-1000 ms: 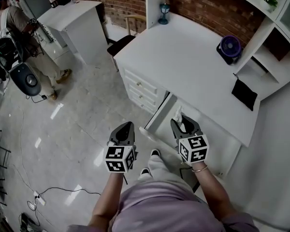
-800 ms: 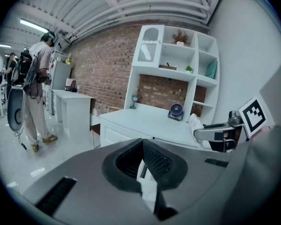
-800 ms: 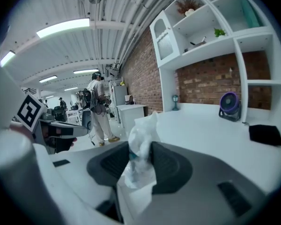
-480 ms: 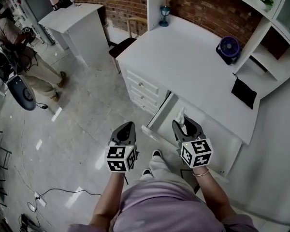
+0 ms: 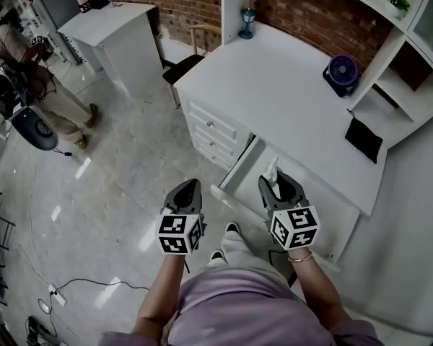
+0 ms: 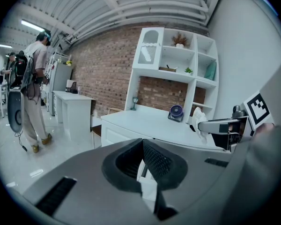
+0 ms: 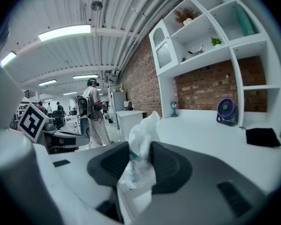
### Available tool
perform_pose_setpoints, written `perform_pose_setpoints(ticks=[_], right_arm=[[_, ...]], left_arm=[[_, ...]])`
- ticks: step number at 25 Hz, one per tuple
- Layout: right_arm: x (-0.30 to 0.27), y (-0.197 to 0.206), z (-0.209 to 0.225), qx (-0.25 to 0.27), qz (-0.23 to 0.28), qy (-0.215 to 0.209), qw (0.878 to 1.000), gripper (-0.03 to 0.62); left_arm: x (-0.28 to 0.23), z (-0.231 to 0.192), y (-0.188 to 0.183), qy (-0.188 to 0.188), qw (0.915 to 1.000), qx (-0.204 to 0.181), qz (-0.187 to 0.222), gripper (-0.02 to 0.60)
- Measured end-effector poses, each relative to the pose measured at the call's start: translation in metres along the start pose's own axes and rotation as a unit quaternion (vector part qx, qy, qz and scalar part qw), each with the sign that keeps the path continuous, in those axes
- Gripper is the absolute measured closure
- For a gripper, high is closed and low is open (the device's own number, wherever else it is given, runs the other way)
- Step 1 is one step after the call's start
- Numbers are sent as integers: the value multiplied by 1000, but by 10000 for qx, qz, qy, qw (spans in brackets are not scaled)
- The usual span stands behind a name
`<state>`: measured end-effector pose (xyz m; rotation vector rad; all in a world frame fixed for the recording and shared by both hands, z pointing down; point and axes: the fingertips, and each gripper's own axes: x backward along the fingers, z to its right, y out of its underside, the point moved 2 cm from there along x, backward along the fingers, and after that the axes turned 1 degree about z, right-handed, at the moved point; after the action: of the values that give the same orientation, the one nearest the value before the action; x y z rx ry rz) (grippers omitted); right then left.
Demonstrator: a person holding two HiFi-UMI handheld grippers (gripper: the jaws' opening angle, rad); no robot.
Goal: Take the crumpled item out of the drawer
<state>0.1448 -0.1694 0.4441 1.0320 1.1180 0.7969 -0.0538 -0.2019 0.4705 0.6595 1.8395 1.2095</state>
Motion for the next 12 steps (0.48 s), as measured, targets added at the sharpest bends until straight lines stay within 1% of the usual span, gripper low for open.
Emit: perform_pose_setpoints(ticks=[12], right_arm=[[-4,0,2,26,6,-62,10000,445]], left_arm=[[-4,1,1,-4,10000,8,4,581]])
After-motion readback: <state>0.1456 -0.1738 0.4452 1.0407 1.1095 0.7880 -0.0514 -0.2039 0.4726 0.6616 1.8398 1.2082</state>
